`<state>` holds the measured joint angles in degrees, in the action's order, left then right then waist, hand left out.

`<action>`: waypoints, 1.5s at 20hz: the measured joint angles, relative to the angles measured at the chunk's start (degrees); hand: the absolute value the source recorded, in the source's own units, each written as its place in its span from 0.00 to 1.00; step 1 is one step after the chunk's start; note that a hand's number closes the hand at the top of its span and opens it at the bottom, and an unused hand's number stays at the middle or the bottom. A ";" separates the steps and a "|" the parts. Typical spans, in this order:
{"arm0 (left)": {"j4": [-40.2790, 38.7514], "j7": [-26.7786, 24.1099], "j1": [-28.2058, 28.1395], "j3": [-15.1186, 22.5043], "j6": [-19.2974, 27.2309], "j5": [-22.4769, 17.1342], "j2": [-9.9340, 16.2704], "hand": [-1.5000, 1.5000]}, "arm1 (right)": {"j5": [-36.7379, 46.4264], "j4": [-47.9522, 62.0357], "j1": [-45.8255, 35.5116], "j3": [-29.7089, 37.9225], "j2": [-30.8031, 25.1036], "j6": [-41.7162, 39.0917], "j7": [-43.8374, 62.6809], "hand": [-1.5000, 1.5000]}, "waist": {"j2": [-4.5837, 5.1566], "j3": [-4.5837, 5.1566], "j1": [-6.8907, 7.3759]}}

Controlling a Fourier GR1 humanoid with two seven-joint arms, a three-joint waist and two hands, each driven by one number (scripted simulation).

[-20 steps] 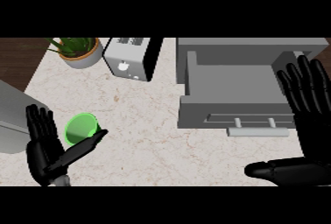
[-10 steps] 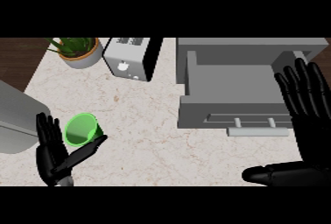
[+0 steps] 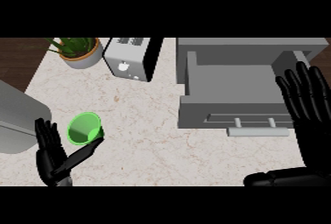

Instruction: Pick up the cup, place it into the drawer and close the drawer

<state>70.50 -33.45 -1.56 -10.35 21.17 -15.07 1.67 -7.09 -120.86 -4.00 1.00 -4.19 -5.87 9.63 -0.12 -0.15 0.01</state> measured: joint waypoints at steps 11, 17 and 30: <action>-16.84 -8.53 6.47 -4.54 -3.92 -2.66 1.33 0.00 | -2.32 2.04 -2.90 2.44 -1.17 -1.09 0.75 0.00 | 0.13 0.15 -0.10; -20.56 -12.00 6.72 -4.36 -6.59 -3.32 1.36 0.00 | -1.37 1.93 -3.27 1.48 -0.57 -0.34 1.49 0.00 | 0.13 0.15 -0.06; -33.11 -17.19 15.22 -7.23 -11.63 -7.32 3.29 0.00 | -1.54 -0.23 -1.73 1.14 -0.31 -0.73 1.88 0.00 | 0.15 0.17 -0.22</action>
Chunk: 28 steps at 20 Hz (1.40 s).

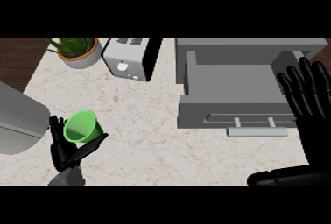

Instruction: Pick up the cup, place it into the drawer and close the drawer

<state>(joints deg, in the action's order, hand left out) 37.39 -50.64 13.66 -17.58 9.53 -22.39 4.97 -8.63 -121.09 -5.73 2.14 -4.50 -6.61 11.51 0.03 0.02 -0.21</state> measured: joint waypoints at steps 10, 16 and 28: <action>-8.24 -3.90 3.45 -0.92 -11.93 -2.51 2.06 1.00 | 0.04 0.97 -0.86 0.21 0.05 0.23 0.21 0.00 | 0.04 0.03 -0.09; -11.39 -7.68 5.10 -0.62 -15.50 -2.16 1.91 1.00 | 0.31 0.26 -0.50 -0.04 0.06 0.40 0.79 0.00 | 0.05 0.03 -0.18; -9.26 -9.82 6.75 2.27 -13.33 1.91 2.22 1.00 | -1.15 0.89 -1.39 2.04 -1.43 -0.74 0.64 0.00 | -0.04 -0.01 0.05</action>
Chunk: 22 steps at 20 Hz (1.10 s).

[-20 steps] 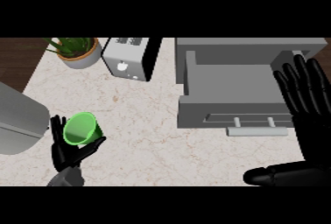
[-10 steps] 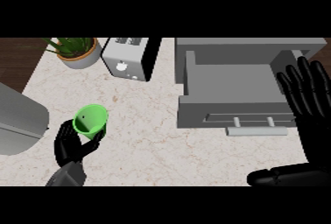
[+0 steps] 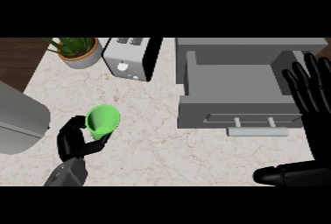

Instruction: Pick up the cup, place it into the drawer and close the drawer

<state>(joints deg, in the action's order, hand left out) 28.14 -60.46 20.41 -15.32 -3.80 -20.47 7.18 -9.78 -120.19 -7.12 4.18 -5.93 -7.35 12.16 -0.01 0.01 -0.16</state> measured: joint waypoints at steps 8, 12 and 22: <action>8.30 3.81 -1.46 6.31 -6.94 2.47 0.57 1.00 | 1.60 -0.50 1.87 -1.56 1.33 0.62 -0.77 0.00 | -0.18 -0.04 0.39; 17.39 8.36 -1.96 9.80 -7.96 3.12 0.49 1.00 | 1.19 -0.64 1.72 -0.80 0.87 0.59 -0.32 0.00 | -0.32 -0.08 0.69; 44.03 29.62 -1.72 15.36 -2.77 0.77 -2.15 1.00 | 0.72 0.11 2.87 -0.46 0.76 -0.40 -1.40 0.00 | -0.22 -0.07 0.54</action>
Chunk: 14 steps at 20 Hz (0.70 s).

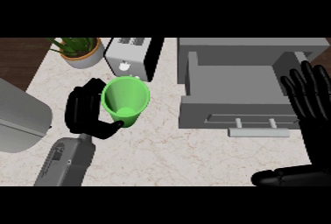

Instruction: Pick up the cup, place it into the drawer and close the drawer

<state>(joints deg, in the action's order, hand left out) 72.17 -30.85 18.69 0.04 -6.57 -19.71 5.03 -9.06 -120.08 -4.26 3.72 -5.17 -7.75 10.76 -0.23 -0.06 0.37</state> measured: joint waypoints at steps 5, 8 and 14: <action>6.20 7.49 4.47 1.39 5.31 0.91 -1.88 1.00 | -1.22 0.07 -0.83 1.43 -0.78 -0.26 0.61 0.00 | 0.09 0.03 -0.32; 8.38 12.44 8.65 1.65 8.35 1.48 -2.45 1.00 | 0.26 0.32 0.02 0.68 -0.21 -0.18 -0.90 0.00 | 0.12 0.04 -0.44; 6.65 18.00 18.09 2.53 14.50 4.66 -3.62 1.00 | 0.07 1.81 -0.29 1.12 -0.20 -0.53 -1.93 0.00 | 0.21 0.04 -0.69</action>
<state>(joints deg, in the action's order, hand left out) 78.81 -12.84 36.78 2.57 7.94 -15.05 1.41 -8.99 -118.26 -4.55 4.84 -5.37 -8.28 8.83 -0.02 -0.02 -0.31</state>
